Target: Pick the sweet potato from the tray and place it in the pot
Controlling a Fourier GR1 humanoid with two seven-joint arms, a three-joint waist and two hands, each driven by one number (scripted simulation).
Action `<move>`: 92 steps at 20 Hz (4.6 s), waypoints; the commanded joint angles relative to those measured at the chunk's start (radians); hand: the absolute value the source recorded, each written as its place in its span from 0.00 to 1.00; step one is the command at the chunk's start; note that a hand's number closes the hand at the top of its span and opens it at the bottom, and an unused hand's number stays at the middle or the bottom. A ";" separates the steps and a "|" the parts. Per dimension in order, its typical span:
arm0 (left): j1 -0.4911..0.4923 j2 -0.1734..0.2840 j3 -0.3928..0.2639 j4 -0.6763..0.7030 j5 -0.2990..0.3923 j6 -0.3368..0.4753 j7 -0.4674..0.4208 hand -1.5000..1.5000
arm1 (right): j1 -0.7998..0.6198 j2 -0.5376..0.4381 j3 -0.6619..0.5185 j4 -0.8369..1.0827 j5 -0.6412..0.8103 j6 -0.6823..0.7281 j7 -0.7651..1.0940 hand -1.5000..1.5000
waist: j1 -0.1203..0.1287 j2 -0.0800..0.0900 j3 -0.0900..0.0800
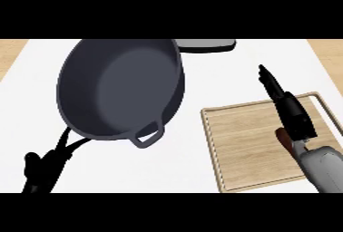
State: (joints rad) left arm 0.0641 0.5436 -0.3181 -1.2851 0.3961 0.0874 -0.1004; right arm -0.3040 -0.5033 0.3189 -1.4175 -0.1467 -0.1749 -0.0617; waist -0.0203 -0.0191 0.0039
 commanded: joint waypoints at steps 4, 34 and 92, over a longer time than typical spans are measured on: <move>0.148 0.126 0.139 -0.136 -0.011 0.124 -0.022 0.50 | 0.110 -0.195 -0.084 -0.032 0.085 -0.046 0.062 1.00 | -0.057 -0.005 -0.006; 0.333 0.189 0.247 -0.267 -0.017 0.211 -0.039 0.50 | 0.286 -0.633 0.090 -0.204 0.747 0.018 0.243 0.00 | -0.087 0.015 -0.020; 0.210 0.123 0.229 -0.299 -0.116 0.186 0.065 0.50 | -0.021 -0.196 0.465 -0.180 0.938 0.571 0.792 1.00 | -0.022 0.021 -0.005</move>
State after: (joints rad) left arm 0.5146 0.7356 -0.0871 -1.4199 0.2384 0.2879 0.0322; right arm -0.3145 -0.7546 0.7210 -1.5653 0.7944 0.3887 0.7956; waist -0.0194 0.0007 0.0062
